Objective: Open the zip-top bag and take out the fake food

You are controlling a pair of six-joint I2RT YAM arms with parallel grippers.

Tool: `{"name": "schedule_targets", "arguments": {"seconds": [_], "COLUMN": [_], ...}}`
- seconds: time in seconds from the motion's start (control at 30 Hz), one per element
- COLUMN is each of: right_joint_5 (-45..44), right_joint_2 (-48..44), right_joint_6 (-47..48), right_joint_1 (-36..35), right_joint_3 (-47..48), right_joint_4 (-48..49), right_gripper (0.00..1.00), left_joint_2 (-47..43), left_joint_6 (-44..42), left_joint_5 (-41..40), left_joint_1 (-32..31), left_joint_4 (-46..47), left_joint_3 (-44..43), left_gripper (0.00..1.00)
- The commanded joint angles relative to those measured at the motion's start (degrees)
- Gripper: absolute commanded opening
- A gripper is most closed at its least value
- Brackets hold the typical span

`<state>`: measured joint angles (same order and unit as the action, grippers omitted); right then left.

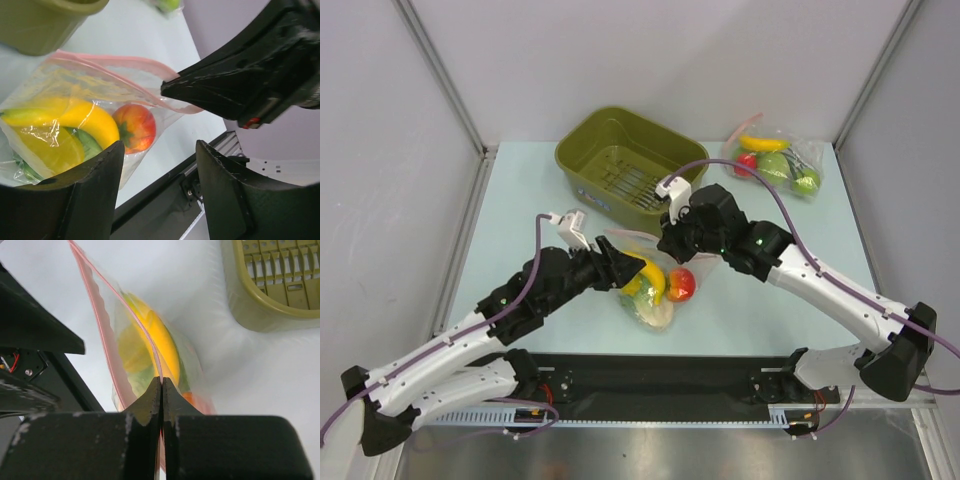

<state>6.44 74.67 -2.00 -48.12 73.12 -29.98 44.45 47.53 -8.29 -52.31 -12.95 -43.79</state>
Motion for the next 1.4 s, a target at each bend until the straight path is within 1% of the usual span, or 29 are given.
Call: {"name": "schedule_targets", "arguments": {"seconds": [0.0, 0.23, 0.43, 0.6, 0.83, 0.9, 0.93, 1.03, 1.07, 1.1, 1.17, 1.2, 1.33, 1.37], "right_joint_5": [-1.86, -2.39, -2.92, -3.1, -0.46, -0.72, -1.25, -5.72, -6.43, -9.48, -10.74, -11.27, -12.76, -13.37], "right_joint_2": [-1.28, -2.08, -2.69, -3.48, -5.24, -5.59, -5.68, -5.51, -5.5, -5.59, -6.29, -7.25, -10.68, -11.3], "right_joint_6": [-0.81, -0.64, -0.81, -0.81, -0.46, -0.55, -0.64, -0.73, -0.72, -0.55, -0.46, -0.46, -0.29, -0.11], "right_joint_1": [-1.8, -4.96, -6.46, -6.64, -6.99, -6.99, -6.99, -6.82, -6.55, -6.11, -3.67, -2.69, 2.75, 3.72], "right_joint_3": [2.29, 1.32, 0.71, 0.62, -0.61, -0.79, -0.79, 0.09, 0.35, 0.96, 1.06, 1.06, 1.23, 1.32], "right_joint_4": [1.68, 1.59, 2.38, 2.56, 4.14, 4.14, 4.05, 2.3, 0.73, 0.1, -1.31, -1.83, -5.25, -5.96], "right_gripper": [0.0, 0.0, 0.0, 0.0, 0.0, 0.0, 0.0, 0.0, 0.0, 0.0, 0.0, 0.0, 0.0, 0.0], "left_joint_2": [-0.33, -0.5, -0.24, -0.68, 0.02, 0.64, 0.9, 2.57, 3.18, 3.89, 7.14, 8.62, 15.57, 18.63], "left_joint_6": [1.78, 3.09, 3.62, 3.71, 3.27, 2.75, 2.57, 1.43, 1.08, -0.06, -1.38, -2.86, -5.42, -5.78], "left_joint_5": [1.53, -0.49, -1.64, -2.51, -4.62, -5.15, -5.33, -4.54, -3.93, -3.31, 0.02, 1.6, 9.94, 13.53], "left_joint_1": [-0.42, -0.42, -0.42, -0.42, -0.42, -0.42, -0.42, -0.33, -0.42, -0.42, -0.42, -0.42, -0.25, -0.24], "left_joint_4": [5.82, 8.55, 8.03, 7.68, 8.38, 8.99, 9.34, 11.1, 11.54, 12.24, 12.77, 14.95, 18.83, 19.53], "left_joint_3": [1.16, 2.83, 4.06, 5.12, 6.0, 6.0, 6.0, 5.12, 4.6, 3.11, 0.22, -0.85, -6.21, -8.48], "left_gripper": [0.66, 0.71, 0.72, 0.7, 0.65, 0.51, 0.31, 0.03, 0.0, 0.0, 0.01, 0.0, 0.0, 0.0]}}
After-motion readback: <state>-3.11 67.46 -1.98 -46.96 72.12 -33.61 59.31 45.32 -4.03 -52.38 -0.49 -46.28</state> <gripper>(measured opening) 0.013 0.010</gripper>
